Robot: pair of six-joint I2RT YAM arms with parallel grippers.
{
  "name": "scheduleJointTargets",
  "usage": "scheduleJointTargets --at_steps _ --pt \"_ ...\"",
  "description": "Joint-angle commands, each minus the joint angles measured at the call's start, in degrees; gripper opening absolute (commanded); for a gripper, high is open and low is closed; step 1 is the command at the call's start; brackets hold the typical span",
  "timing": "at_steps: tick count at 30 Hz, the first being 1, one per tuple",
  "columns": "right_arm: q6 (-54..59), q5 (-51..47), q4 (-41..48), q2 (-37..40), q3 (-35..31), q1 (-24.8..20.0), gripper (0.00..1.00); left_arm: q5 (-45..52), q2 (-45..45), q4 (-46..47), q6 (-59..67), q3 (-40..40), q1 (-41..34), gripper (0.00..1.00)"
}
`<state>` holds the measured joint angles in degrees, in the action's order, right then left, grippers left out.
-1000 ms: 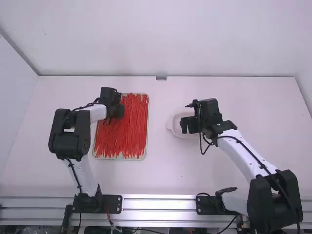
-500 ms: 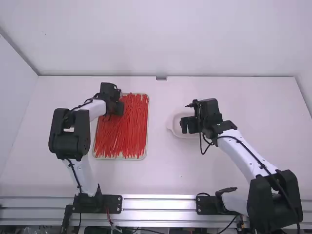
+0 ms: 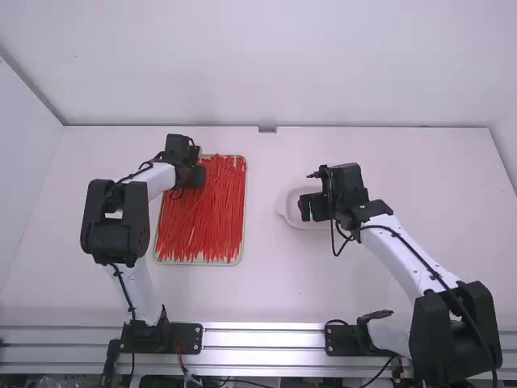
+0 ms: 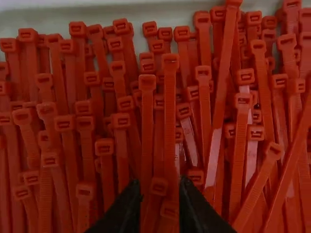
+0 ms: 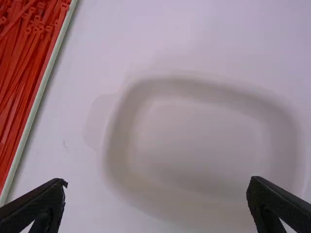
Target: Fasten the cable tie
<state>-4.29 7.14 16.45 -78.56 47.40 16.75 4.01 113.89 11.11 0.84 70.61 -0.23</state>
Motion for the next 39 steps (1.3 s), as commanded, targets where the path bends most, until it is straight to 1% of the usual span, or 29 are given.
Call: scheduleJointTargets --at_steps 1,7,14,21,30,39 --pt "0.2 0.1 -0.2 -0.2 2.0 0.2 1.0 1.3 0.5 0.0 0.0 0.1 -0.3 0.21" --pt "0.3 0.1 -0.2 -0.2 2.0 0.3 1.0 1.3 0.5 -0.1 0.2 -0.3 -0.3 0.2" --pt "0.2 0.1 -0.2 -0.2 2.0 0.2 1.0 1.3 0.5 -1.7 0.2 -2.5 -0.3 0.22" --pt "0.3 0.1 -0.2 -0.2 2.0 0.2 1.0 1.4 0.5 -1.4 0.2 -2.5 -0.4 0.21" --pt "0.3 0.1 -0.2 -0.2 2.0 0.3 1.0 1.3 0.5 -1.9 0.0 -2.5 -0.1 0.16" --pt "0.2 0.5 -0.2 -0.2 2.0 0.2 1.0 1.3 0.5 -1.9 0.0 -2.4 -0.2 0.14"
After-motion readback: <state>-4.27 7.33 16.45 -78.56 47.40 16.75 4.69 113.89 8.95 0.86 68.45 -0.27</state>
